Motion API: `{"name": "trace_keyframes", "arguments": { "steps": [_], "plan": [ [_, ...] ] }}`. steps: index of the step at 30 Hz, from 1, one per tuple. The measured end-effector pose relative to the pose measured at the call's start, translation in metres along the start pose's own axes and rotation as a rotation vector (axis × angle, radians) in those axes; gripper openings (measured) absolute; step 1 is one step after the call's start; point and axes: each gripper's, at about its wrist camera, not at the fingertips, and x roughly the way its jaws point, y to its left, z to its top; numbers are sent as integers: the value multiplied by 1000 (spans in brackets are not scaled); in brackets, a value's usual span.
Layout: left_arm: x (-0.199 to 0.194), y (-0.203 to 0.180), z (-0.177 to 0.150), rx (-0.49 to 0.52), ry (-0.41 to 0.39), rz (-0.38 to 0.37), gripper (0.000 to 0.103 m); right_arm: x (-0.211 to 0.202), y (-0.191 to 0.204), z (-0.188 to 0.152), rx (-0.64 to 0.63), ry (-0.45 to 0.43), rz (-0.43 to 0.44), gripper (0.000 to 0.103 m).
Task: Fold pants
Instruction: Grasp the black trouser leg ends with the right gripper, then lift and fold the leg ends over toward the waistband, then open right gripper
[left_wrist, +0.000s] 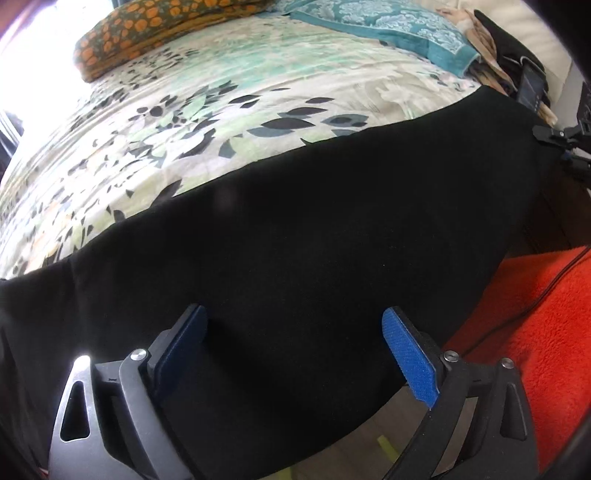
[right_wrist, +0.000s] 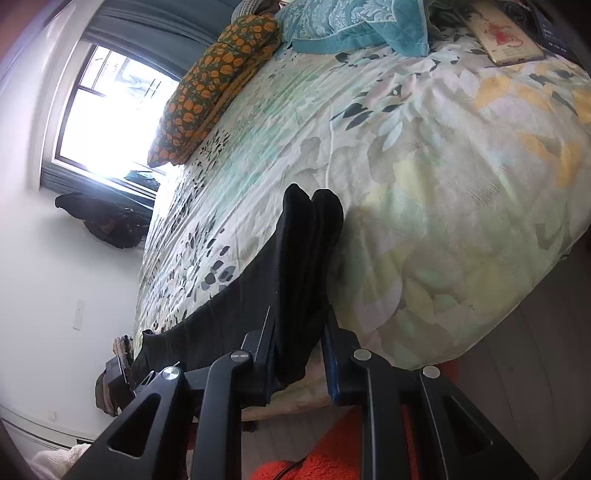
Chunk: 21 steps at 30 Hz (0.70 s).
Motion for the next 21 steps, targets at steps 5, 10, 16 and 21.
{"name": "trace_keyframes", "arguments": {
  "steps": [5,10,16,21],
  "plan": [
    [-36,54,-5,-136,-57,-37,93,-8,44,-3,-41,-31,79,21],
    [-68,137,-29,-326,-89,-30,93,1,106,-23,-106,-14,182,21],
    [-98,228,-86,-553,-144,26,93,53,195,-66,-192,73,303,21],
    [-96,270,-134,-695,-156,21,93,131,262,-118,-224,189,353,21]
  ]
}}
